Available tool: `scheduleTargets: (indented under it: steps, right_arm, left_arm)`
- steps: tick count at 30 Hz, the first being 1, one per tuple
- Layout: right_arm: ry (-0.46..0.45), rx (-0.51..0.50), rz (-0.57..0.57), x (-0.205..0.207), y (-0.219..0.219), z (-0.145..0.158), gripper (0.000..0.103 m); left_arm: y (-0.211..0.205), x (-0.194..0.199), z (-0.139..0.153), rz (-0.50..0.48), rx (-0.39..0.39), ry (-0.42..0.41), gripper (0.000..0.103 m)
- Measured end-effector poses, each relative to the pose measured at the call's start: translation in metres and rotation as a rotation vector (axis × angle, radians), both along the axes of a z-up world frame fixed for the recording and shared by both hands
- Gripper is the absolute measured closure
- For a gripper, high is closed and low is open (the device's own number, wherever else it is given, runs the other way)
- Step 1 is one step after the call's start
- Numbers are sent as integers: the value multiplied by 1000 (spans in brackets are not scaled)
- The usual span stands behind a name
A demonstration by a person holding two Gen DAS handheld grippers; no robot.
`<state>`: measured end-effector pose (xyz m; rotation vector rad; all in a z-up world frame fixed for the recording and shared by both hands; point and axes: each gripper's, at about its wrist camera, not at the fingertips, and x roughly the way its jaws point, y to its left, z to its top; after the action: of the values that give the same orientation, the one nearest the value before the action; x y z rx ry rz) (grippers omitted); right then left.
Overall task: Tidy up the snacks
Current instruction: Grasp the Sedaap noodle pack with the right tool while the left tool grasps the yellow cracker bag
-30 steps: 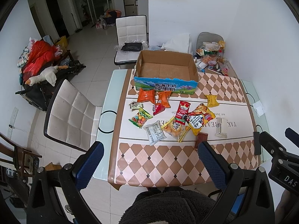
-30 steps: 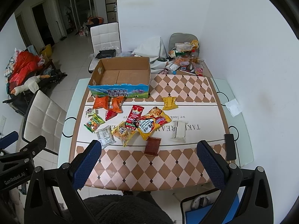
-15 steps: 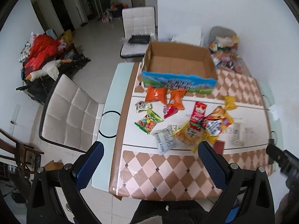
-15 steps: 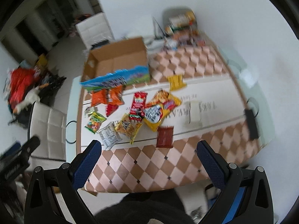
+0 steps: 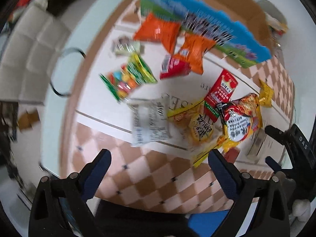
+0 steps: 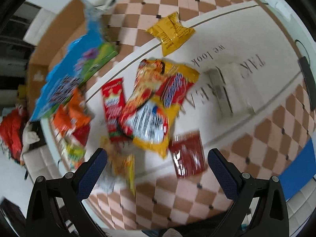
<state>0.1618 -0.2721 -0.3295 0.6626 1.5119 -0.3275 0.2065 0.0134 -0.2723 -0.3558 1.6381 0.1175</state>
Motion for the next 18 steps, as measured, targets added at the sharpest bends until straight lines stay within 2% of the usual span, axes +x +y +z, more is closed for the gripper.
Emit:
scheduleTargets:
  steps: [6,10,13,16,18]
  right_arm:
    - [107,8,7,58,-7,-55,0]
    - [165,59,-30,81,-12,-85,0]
    - [229,25,-28,95,-13,-100,0]
    - [281,5,15,101,-10,-110,0]
    - [288,1,106,104,-5,-115,4]
  left_arm:
    - [-18,28,-53,89,-64,118,10]
    - [-26,37,-74,118,-56,160,11]
    - [-28,38,-85,137,-52,184,11]
    - [-31,37,-92,142,-54,192,10]
    - [-35,38,-93,132,-56,187,10]
